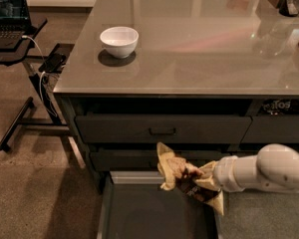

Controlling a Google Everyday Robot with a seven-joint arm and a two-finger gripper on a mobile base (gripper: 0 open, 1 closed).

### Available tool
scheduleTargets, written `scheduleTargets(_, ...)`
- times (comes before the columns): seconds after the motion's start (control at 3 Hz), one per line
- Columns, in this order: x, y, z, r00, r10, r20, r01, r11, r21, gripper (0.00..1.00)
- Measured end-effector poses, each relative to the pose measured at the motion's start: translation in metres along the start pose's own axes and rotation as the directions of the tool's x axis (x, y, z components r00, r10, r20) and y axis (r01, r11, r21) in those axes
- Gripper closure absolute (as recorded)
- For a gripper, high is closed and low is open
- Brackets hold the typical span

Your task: Place brown chip bag into bottom drawer

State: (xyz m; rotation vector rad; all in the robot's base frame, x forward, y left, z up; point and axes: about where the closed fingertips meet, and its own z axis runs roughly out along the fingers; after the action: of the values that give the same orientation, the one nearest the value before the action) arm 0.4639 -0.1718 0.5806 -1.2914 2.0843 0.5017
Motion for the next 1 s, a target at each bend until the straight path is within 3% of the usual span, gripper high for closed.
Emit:
scheduleTargets(0.33,0.029,-0.012,0.042,1.0,0.005,-0.016,-0.004,0.9975,0.07,1.0)
scheduleTargets(0.67,0.058,-0.037,0.066,0.999,0.05,0.002,-0.049,0.9929,0.108,1.0)
scheduleTargets(1.0,0.058,-0.037,0.066,0.999,0.05,0.002,-0.049,0.9929,0.108,1.0)
